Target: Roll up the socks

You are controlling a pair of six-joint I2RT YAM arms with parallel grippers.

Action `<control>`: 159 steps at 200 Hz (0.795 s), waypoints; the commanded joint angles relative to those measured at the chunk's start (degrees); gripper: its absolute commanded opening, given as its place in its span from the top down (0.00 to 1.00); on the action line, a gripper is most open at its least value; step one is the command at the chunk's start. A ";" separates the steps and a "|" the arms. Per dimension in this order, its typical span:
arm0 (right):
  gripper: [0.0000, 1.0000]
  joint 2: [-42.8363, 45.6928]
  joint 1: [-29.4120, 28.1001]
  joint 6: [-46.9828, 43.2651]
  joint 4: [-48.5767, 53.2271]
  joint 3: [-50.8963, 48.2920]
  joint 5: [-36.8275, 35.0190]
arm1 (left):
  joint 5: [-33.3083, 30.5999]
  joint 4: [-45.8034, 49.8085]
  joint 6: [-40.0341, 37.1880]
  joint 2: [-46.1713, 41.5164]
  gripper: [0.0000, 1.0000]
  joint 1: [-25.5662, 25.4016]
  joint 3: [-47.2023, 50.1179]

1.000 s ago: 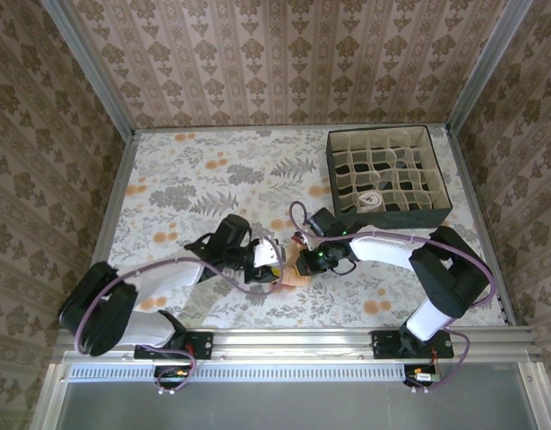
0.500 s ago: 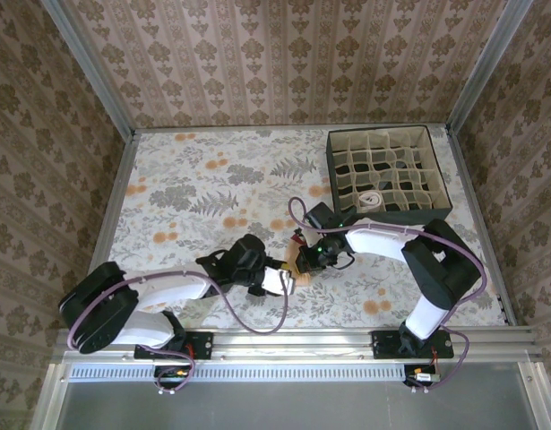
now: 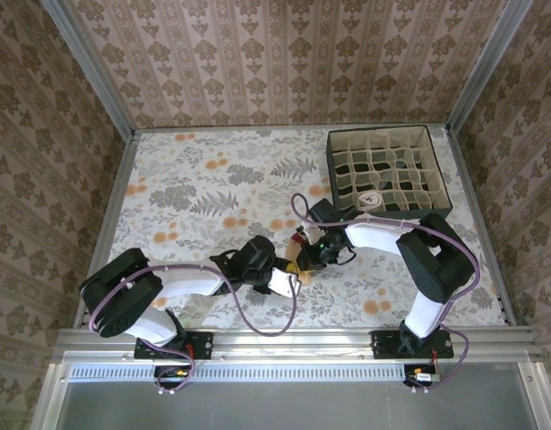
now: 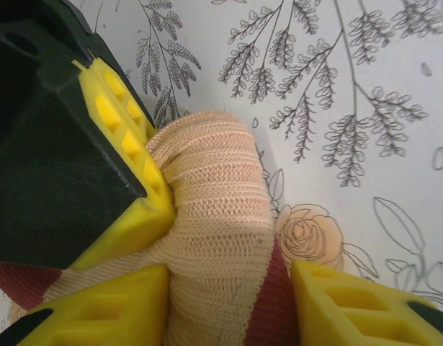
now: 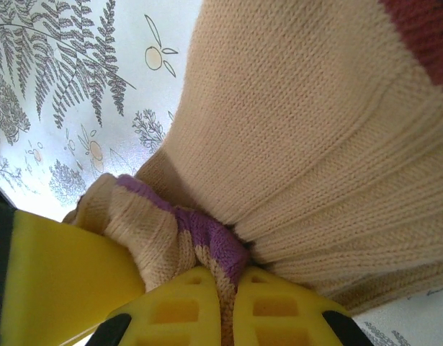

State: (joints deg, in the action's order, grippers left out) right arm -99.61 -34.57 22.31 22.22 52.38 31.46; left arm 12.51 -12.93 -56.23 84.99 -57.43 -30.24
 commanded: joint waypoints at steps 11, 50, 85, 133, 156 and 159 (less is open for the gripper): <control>0.97 -4.65 -0.60 -2.41 5.55 -2.32 -5.80 | -3.75 -0.30 -1.63 5.96 0.60 -1.33 0.32; 0.81 0.10 1.69 -2.28 7.47 -1.23 -4.14 | -4.17 0.73 -1.40 7.78 0.95 -1.97 -0.59; 0.63 5.50 6.00 -1.76 8.25 -1.04 -4.70 | -3.46 1.85 -0.83 6.34 1.00 -2.31 -0.13; 0.63 0.01 7.67 -1.53 6.82 0.12 -8.28 | -3.20 4.54 0.26 5.34 1.00 -3.28 -0.54; 0.71 -3.24 7.67 -1.05 6.04 1.50 -9.08 | -2.81 6.51 0.83 3.61 1.00 -4.15 -0.30; 0.73 -3.53 7.67 -1.14 6.00 1.68 -9.20 | -2.60 6.94 0.90 3.32 1.00 -4.19 -0.26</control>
State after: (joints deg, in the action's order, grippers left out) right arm -99.02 -26.70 20.93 27.59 52.97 25.82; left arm 8.47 -17.43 -57.04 88.66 -60.05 -31.94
